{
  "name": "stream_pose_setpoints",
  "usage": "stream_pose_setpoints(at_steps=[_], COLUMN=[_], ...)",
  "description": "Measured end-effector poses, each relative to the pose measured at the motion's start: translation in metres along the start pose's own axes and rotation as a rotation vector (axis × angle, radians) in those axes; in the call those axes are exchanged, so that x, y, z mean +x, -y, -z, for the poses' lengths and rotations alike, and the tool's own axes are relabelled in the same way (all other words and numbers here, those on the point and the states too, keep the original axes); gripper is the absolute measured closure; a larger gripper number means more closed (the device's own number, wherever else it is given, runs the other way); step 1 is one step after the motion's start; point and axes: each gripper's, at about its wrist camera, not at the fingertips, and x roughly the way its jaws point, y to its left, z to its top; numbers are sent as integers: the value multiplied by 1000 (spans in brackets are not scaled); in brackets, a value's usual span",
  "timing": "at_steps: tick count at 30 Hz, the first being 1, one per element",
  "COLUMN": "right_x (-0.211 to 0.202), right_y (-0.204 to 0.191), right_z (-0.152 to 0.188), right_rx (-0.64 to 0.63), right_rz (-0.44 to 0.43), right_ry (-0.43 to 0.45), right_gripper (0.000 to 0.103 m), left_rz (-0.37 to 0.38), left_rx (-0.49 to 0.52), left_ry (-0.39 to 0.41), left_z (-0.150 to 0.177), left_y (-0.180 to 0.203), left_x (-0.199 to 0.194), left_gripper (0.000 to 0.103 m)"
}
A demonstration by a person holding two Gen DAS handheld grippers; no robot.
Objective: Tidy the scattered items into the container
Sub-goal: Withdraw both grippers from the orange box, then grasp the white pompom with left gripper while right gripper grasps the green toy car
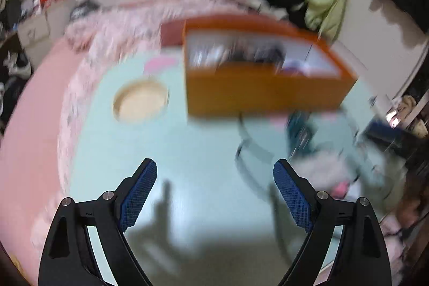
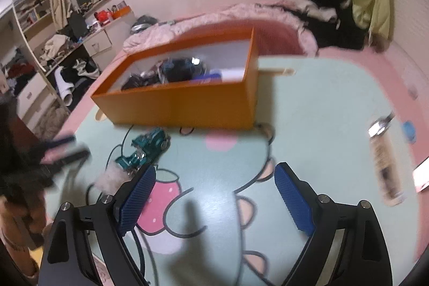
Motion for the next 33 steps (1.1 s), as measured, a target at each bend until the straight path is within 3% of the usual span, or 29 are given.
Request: stream_pose_setpoints(at_steps=[1,2,4,7,11,12,13,14,16,18,19,22,24,26,33], right_x=[-9,-20,-49,-100,-141,-142,-140,-133,-97,-53,-34,7,20,23,13], right_y=[-1,-1,1,12,4,-3,-9,-13,-19,-26,-28,-26,-18,-20,-13], right_z=[-5,-10,-24,-45,-67,-68,-68,-65,-51,-28,-17,8,17,26,40], right_rx=[-30,-70,-143,-195,-359,-397,-417,-407,-318,-238,-201,-105,-71,-133,-105], right_rz=[50,125,267,436,793,816,774,651,276,32,-6,-30,47,159,164], right_ry=[8,23,76,142,173,174,172,154,36,-61,-87,-147,-147,-129,-90], right_gripper=[13,13,13,13,12,12,10,9,8,8,10,21,21,20,15], left_rz=[7,-21,-39,-34,-9,-1,16,44,99,115,111,102,120,128,200], left_rx=[-20,0,25,39,16,5,-11,-28,-60,-56,-46,-9,-1,-1,64], left_ry=[-44,-9,-26,-27,8,20,33,42,53,71,76,97,104,98,69], left_z=[9,13,16,16,15,12,9,6,4,5,5,6,6,4,-7], left_y=[-3,-1,3,6,7,6,6,7,11,18,22,30,34,38,66], left_x=[9,7,12,14,8,5,3,0,-4,-9,-10,-15,-15,-11,-1], left_gripper=[14,13,12,12,12,12,12,12,12,12,12,12,12,12,12])
